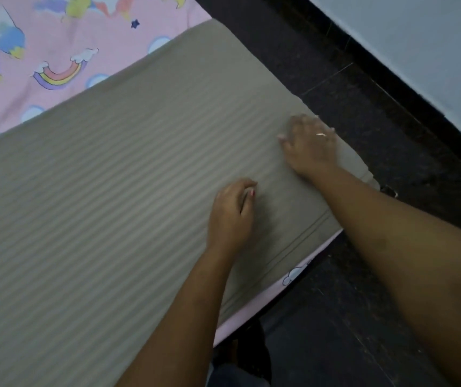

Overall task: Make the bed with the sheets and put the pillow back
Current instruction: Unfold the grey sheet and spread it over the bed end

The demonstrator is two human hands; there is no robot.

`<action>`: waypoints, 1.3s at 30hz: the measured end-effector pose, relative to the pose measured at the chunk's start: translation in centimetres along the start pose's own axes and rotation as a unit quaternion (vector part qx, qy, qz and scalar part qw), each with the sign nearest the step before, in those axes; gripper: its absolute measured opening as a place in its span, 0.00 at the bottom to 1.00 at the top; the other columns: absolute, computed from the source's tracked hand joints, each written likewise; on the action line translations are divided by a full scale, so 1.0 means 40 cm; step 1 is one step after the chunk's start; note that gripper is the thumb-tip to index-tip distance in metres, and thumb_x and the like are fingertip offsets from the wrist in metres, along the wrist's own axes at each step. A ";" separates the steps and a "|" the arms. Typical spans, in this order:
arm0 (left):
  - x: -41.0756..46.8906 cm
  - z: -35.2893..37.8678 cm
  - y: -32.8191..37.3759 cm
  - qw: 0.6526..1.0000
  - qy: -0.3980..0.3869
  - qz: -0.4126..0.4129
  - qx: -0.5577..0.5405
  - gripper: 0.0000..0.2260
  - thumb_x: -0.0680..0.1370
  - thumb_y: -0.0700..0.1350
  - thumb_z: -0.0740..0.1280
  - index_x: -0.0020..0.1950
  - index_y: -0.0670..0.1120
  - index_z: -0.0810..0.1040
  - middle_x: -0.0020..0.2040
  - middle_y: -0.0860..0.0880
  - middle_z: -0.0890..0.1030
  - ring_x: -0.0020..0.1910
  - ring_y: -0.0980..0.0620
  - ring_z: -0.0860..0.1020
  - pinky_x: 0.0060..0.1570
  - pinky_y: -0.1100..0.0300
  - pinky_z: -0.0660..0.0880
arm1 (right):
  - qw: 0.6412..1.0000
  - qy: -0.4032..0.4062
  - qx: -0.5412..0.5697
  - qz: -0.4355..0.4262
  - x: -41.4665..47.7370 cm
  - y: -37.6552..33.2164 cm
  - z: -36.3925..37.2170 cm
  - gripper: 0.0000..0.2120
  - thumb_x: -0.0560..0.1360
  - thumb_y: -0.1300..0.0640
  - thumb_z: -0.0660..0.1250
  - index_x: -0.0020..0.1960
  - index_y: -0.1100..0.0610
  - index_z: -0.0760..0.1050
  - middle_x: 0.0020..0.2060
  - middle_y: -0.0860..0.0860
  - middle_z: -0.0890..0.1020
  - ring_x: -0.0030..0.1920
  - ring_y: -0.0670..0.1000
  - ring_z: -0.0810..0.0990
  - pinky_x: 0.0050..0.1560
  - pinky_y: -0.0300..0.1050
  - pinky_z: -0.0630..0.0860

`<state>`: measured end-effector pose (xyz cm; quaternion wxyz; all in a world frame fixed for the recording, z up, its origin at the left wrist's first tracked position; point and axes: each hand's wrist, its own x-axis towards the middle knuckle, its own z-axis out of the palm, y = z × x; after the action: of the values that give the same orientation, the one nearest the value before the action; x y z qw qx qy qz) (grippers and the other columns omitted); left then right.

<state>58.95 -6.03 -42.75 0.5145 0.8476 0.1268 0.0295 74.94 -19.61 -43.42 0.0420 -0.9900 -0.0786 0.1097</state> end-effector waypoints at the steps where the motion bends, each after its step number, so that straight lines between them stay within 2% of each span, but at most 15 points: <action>1: 0.027 0.002 0.003 1.000 -0.021 0.013 0.018 0.13 0.78 0.46 0.59 0.58 0.43 0.78 0.59 0.47 0.79 0.61 0.49 0.74 0.64 0.54 0.69 | 1.000 -0.021 -0.004 -0.017 0.012 -0.034 0.016 0.29 0.81 0.41 0.48 0.78 0.51 0.47 0.77 0.51 0.50 0.77 0.56 0.47 0.73 0.61 0.45; 4: 0.094 -0.017 -0.008 0.997 -0.051 0.036 0.054 0.15 0.78 0.46 0.60 0.61 0.43 0.77 0.63 0.45 0.76 0.64 0.49 0.71 0.63 0.62 0.62 | 0.999 -0.016 0.020 0.033 0.042 -0.017 0.049 0.31 0.78 0.35 0.46 0.77 0.46 0.46 0.77 0.47 0.50 0.77 0.56 0.47 0.73 0.61 0.45; 6: 0.129 -0.040 -0.031 0.995 -0.062 0.029 0.069 0.13 0.79 0.44 0.61 0.62 0.44 0.76 0.64 0.46 0.75 0.65 0.49 0.70 0.64 0.64 0.61 | 0.992 0.005 0.047 0.115 0.051 0.047 0.038 0.31 0.77 0.33 0.46 0.76 0.45 0.52 0.76 0.51 0.58 0.74 0.58 0.57 0.72 0.61 0.52; 9: 0.154 -0.066 -0.058 0.994 -0.067 0.008 0.082 0.12 0.80 0.43 0.62 0.63 0.45 0.76 0.65 0.47 0.74 0.66 0.49 0.69 0.67 0.60 0.62 | 0.956 -0.070 0.099 0.268 0.015 0.169 0.001 0.35 0.78 0.33 0.42 0.71 0.55 0.66 0.68 0.60 0.71 0.67 0.62 0.68 0.68 0.60 0.61; 12: 0.176 -0.075 -0.051 0.993 -0.079 0.007 0.087 0.12 0.80 0.43 0.62 0.63 0.45 0.75 0.65 0.48 0.74 0.68 0.50 0.68 0.65 0.64 0.60 | 0.933 -0.113 0.020 0.341 -0.021 0.242 -0.034 0.38 0.79 0.35 0.40 0.69 0.63 0.69 0.66 0.63 0.72 0.67 0.61 0.69 0.69 0.59 0.60; 15: 0.201 -0.061 -0.033 0.992 -0.089 0.018 0.088 0.13 0.80 0.43 0.62 0.64 0.46 0.75 0.66 0.48 0.73 0.68 0.51 0.67 0.63 0.66 0.58 | 0.961 -0.037 -0.016 0.272 0.051 0.195 -0.056 0.33 0.81 0.40 0.43 0.64 0.63 0.73 0.62 0.63 0.75 0.64 0.62 0.72 0.66 0.56 0.64; 17: 0.223 -0.042 -0.018 0.992 -0.089 0.025 0.085 0.13 0.80 0.43 0.62 0.65 0.47 0.74 0.67 0.49 0.72 0.68 0.52 0.66 0.65 0.64 0.59 | 0.981 0.012 0.066 0.183 0.129 0.112 -0.058 0.27 0.82 0.42 0.47 0.65 0.58 0.74 0.62 0.61 0.76 0.63 0.62 0.74 0.62 0.55 0.68; 19: 0.247 -0.026 -0.009 0.992 -0.086 0.030 0.089 0.14 0.80 0.44 0.62 0.65 0.47 0.74 0.68 0.49 0.71 0.68 0.51 0.66 0.66 0.60 0.61 | 0.985 0.006 0.140 0.103 0.176 0.037 -0.036 0.24 0.81 0.43 0.50 0.71 0.52 0.68 0.66 0.58 0.74 0.65 0.61 0.72 0.63 0.54 0.67; 21: 0.255 -0.018 0.000 0.992 -0.085 0.028 0.088 0.14 0.80 0.44 0.62 0.65 0.47 0.74 0.68 0.49 0.71 0.68 0.51 0.66 0.66 0.60 0.61 | 0.983 0.008 0.156 0.100 0.182 0.023 -0.011 0.24 0.81 0.42 0.50 0.70 0.54 0.66 0.64 0.60 0.74 0.64 0.62 0.72 0.62 0.55 0.68; 23: 0.257 -0.010 0.010 0.992 -0.091 0.019 0.085 0.14 0.80 0.43 0.62 0.65 0.47 0.74 0.68 0.49 0.71 0.69 0.52 0.65 0.66 0.61 0.60 | 0.976 0.006 0.147 0.160 0.134 0.072 -0.007 0.26 0.81 0.41 0.48 0.64 0.58 0.71 0.59 0.62 0.77 0.60 0.63 0.75 0.58 0.54 0.69; 28: 0.255 0.008 0.031 0.991 -0.095 -0.013 0.094 0.14 0.80 0.42 0.63 0.66 0.46 0.74 0.67 0.48 0.72 0.68 0.51 0.66 0.64 0.65 0.59 | 0.958 -0.116 0.147 0.218 -0.031 0.254 -0.024 0.40 0.76 0.33 0.40 0.61 0.62 0.76 0.58 0.64 0.78 0.58 0.63 0.76 0.58 0.53 0.70; 32: 0.236 0.020 0.054 0.991 -0.097 -0.025 0.091 0.15 0.78 0.40 0.63 0.65 0.44 0.74 0.66 0.46 0.73 0.67 0.48 0.68 0.63 0.68 0.57 | 0.964 -0.231 -0.070 0.109 -0.012 0.307 -0.083 0.53 0.62 0.31 0.23 0.61 0.53 0.76 0.54 0.55 0.81 0.54 0.55 0.79 0.57 0.51 0.69; 35: 0.229 0.021 0.050 0.992 -0.076 -0.049 0.089 0.15 0.78 0.41 0.63 0.65 0.45 0.74 0.66 0.47 0.73 0.68 0.49 0.67 0.64 0.69 0.56 | 0.987 -0.119 -0.056 0.097 0.076 0.271 -0.109 0.39 0.75 0.34 0.34 0.60 0.53 0.77 0.55 0.56 0.81 0.56 0.57 0.78 0.59 0.53 0.70; 37: 0.222 0.016 0.046 0.991 -0.062 -0.079 0.083 0.15 0.79 0.43 0.63 0.66 0.47 0.73 0.68 0.49 0.72 0.69 0.51 0.65 0.66 0.65 0.57 | 0.996 -0.067 0.012 0.063 0.139 0.191 -0.091 0.29 0.80 0.39 0.45 0.69 0.54 0.70 0.65 0.57 0.75 0.63 0.59 0.74 0.61 0.54 0.68; 39: 0.214 0.011 0.040 0.990 -0.048 -0.103 0.079 0.15 0.80 0.44 0.62 0.67 0.48 0.72 0.69 0.50 0.70 0.70 0.53 0.64 0.67 0.65 0.57 | 0.995 -0.071 0.072 0.014 0.182 0.098 -0.064 0.28 0.80 0.41 0.50 0.75 0.55 0.60 0.71 0.56 0.68 0.69 0.58 0.68 0.65 0.54 0.65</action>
<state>67.61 -4.99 -42.23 0.4515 0.8685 0.1905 -0.0742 83.10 -22.43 -42.85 0.1064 -0.9750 -0.0596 0.1856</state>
